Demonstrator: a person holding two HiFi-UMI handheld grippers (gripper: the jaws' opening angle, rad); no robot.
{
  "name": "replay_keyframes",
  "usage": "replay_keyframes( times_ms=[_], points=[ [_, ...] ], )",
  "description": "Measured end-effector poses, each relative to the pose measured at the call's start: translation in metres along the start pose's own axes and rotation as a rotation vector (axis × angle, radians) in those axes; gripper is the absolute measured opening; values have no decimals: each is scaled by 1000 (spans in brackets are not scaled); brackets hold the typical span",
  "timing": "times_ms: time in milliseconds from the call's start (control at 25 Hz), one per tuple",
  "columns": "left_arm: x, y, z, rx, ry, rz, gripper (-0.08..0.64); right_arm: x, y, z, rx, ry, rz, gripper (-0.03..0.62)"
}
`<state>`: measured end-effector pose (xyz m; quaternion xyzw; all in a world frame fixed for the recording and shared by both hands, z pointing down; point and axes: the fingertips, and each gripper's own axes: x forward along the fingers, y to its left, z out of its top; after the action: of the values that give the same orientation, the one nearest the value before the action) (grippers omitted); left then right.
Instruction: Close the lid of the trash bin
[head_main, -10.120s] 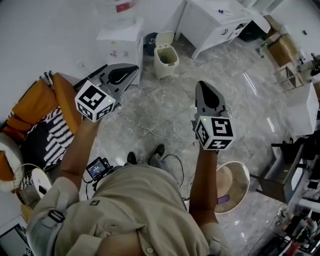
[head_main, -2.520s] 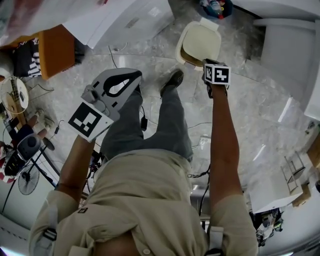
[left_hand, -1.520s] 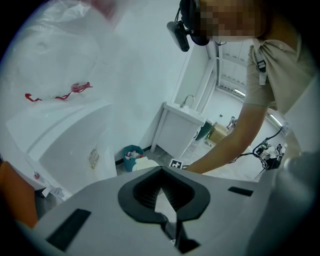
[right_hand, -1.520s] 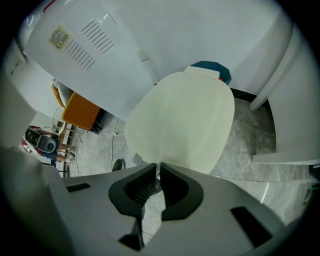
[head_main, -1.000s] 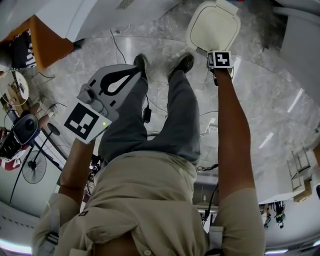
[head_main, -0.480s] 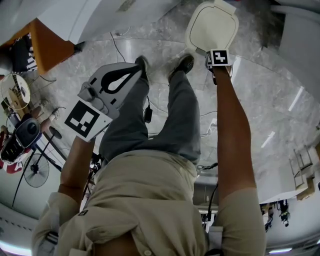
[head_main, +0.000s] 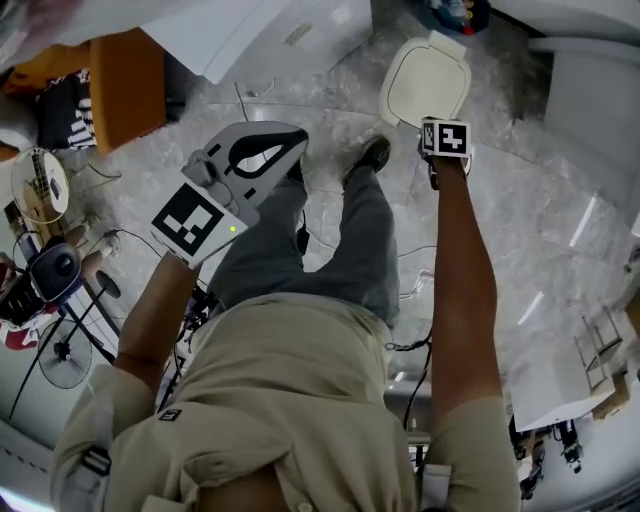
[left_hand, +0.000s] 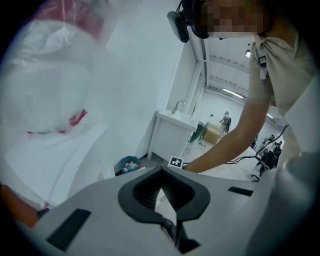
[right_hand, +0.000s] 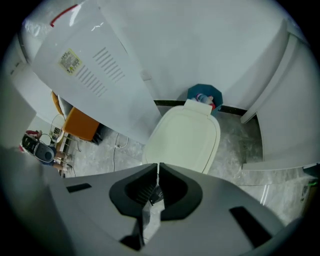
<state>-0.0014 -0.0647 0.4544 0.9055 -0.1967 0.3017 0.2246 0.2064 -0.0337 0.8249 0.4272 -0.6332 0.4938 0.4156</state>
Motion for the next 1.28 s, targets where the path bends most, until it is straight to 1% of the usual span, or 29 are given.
replay_keyframes(
  times_ms=[80,240,360,400,520,760,1040,1280],
  points=[
    [-19,1,13,27,-41,1,15,-26,10,13,5,-43,-13,28],
    [-64,8,35,111,-116,12,15,-82,39,41,3,-137,-24,28],
    [-96,14,46,130,-149,30,15,-130,65,66,-7,-230,-23,28],
    [-107,17,50,147,-164,36,15,-148,75,76,-16,-267,-24,28],
    [-141,22,60,197,-215,52,15,-202,111,99,-52,-374,-19,28],
    [-207,28,73,226,-303,78,15,-314,200,129,-124,-595,-5,28],
    [-278,32,86,269,-393,104,15,-443,301,148,-245,-835,-2,26],
    [-321,31,103,304,-461,112,15,-534,357,148,-300,-1010,-12,26]
  ],
)
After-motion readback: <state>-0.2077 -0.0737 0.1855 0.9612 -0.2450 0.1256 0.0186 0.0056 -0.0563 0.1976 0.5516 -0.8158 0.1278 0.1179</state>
